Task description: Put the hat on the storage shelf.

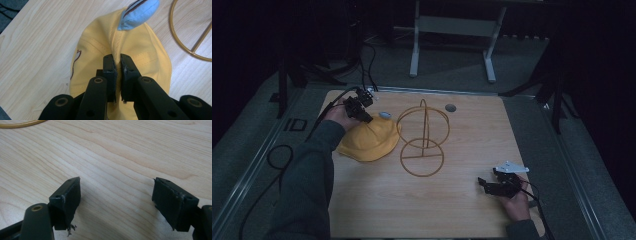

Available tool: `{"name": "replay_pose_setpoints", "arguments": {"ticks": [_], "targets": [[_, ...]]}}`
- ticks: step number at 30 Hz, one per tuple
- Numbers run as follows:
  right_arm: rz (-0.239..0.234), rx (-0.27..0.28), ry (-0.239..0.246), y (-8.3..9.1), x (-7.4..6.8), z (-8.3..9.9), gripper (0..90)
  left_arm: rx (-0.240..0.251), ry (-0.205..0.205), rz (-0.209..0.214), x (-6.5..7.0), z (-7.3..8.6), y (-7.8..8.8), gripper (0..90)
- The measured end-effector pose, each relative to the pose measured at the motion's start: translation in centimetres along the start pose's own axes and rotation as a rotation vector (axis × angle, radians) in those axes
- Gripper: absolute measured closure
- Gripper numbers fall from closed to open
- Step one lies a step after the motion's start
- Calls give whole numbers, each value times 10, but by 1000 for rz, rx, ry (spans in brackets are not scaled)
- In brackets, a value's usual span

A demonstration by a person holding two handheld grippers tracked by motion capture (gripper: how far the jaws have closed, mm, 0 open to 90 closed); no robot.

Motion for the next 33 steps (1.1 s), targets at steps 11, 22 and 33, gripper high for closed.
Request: {"name": "replay_pose_setpoints", "arguments": {"ticks": [11,22,33], "targets": [[0,0,0,0,0,0,227,11,-18,52,0,4,19,843],[-1,0,1,0,0,0,227,38,-39,79,1,7,40,842],[-2,1,2,0,0,0,227,37,-64,80,6,14,57,841]]}}
Point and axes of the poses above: each handheld gripper's, and its own axes: y roughly backward along the jaws, z roughly out of its underside, x roughly to its right, the point moved 1 cm from there along -y, roughly forward along the jaws, and after that the axes turned 14 degrees about z, right-handed, at the moved point
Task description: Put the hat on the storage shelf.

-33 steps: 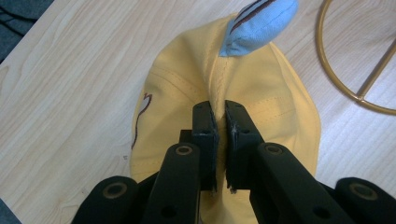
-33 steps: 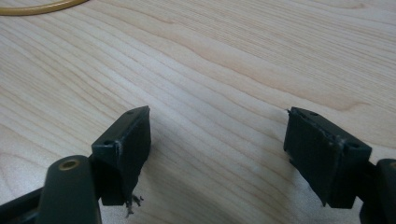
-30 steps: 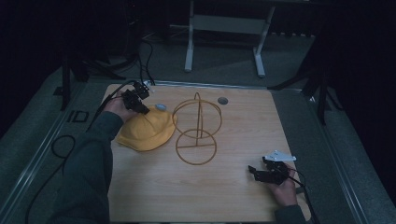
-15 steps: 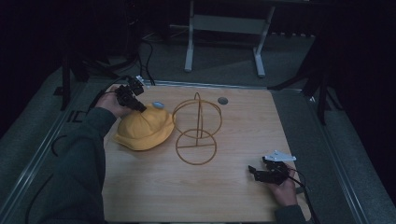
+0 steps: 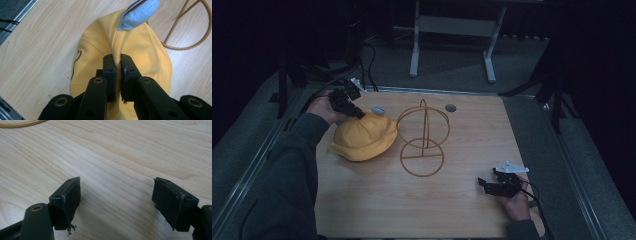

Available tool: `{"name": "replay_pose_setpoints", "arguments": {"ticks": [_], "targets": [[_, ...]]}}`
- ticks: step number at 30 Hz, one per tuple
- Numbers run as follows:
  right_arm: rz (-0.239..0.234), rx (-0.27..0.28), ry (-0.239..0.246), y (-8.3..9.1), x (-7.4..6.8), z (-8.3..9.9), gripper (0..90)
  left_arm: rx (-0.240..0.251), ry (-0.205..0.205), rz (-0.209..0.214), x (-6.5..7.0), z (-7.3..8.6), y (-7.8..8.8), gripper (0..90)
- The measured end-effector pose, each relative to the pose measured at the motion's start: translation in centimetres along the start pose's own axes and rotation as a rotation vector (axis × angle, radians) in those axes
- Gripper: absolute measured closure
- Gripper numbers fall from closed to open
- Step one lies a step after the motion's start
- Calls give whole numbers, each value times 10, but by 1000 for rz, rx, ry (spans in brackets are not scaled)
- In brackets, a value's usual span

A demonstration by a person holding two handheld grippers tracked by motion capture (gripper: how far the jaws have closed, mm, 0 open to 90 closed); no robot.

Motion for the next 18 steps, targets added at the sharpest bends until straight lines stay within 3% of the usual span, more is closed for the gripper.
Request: {"name": "replay_pose_setpoints", "arguments": {"ticks": [10,18], "targets": [[0,2,2,0,0,0,228,22,-17,-10,4,1,19,841],[0,4,4,0,0,0,228,34,-19,-3,4,-5,22,841]]}}
Point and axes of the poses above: each handheld gripper's, and its own axes: y roughly backward along the jaws, z roughly out of its underside, x roughly to its right, the point moved 1 cm from there along -y, roughly forward along the jaws, and after that the axes turned 14 degrees about z, right-handed, at the moved point
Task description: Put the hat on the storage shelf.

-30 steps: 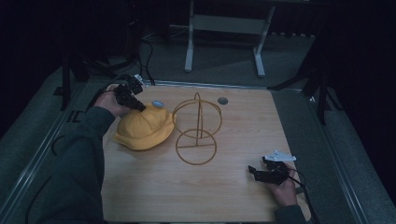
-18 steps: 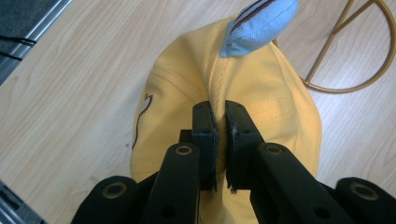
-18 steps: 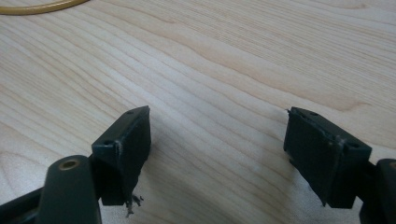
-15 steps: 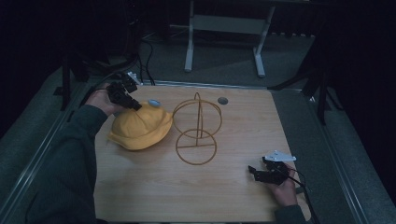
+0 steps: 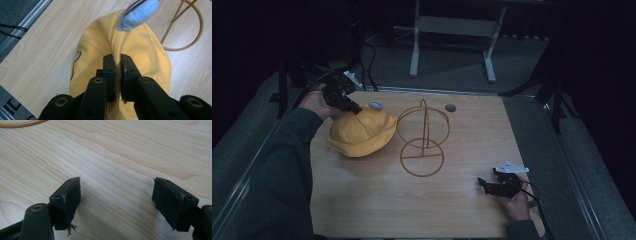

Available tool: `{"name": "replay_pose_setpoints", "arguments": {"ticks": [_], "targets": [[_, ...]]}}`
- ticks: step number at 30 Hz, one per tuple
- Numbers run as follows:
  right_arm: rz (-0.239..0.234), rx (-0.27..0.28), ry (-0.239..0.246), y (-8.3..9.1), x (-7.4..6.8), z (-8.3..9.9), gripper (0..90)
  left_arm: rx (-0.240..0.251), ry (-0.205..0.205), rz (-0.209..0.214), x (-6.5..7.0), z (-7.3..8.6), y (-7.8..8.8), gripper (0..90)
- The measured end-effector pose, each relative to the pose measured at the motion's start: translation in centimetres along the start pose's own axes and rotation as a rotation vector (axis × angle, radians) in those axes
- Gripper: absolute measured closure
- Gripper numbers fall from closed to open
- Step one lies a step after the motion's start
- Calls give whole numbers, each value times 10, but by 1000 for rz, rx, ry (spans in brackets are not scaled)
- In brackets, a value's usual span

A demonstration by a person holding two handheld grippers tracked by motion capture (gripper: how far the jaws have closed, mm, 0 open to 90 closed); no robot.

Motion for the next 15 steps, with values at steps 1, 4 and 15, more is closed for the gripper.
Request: {"name": "replay_pose_setpoints", "arguments": {"ticks": [1,4,15], "targets": [[0,0,0,0,0,0,228,5,-2,-1,0,-1,0,841],[0,-1,-2,0,0,0,227,8,-8,-5,1,-4,2,841],[-1,1,-1,0,0,0,228,9,-23,-6,3,-11,13,841]]}}
Point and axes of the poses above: each handheld gripper's, and its own axes: y roughly backward along the jaws, z roughly out of its underside, x roughly to its right, the point moved 1 cm from there along -y, roughly forward along the jaws, and after that the axes turned 14 degrees about z, right-handed, at the moved point
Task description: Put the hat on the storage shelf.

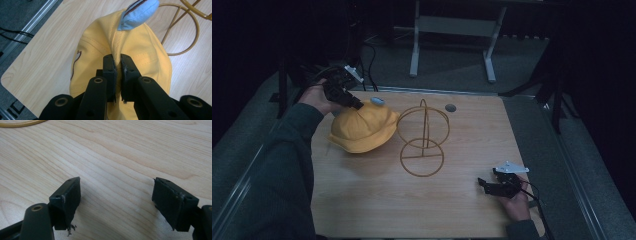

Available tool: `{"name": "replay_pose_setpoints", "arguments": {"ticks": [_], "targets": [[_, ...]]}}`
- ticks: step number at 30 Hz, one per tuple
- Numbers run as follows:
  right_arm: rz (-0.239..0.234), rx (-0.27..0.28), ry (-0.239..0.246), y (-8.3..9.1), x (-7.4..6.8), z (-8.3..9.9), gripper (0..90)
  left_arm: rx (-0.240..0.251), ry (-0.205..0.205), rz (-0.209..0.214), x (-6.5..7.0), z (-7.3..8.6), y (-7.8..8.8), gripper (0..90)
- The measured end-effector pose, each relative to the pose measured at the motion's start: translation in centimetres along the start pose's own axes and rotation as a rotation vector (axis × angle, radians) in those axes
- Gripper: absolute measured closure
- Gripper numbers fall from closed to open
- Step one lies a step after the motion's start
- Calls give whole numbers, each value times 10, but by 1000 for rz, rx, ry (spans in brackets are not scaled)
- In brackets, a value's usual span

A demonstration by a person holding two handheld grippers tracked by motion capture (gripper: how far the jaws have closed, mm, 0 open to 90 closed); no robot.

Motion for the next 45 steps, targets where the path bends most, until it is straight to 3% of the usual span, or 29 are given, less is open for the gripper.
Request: {"name": "replay_pose_setpoints", "arguments": {"ticks": [17,45], "targets": [[0,1,2,0,0,0,227,-5,-15,4,3,-10,15,842],[-1,-1,2,0,0,0,228,57,-28,15,6,-9,42,841]]}}
Point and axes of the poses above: each handheld gripper's, and its own axes: y roughly backward along the jaws, z roughly out of its underside, x roughly to its right, the point moved 1 cm from there along -y, roughly forward along the jaws, and after that the axes turned 14 degrees about z, right-handed, at the moved point
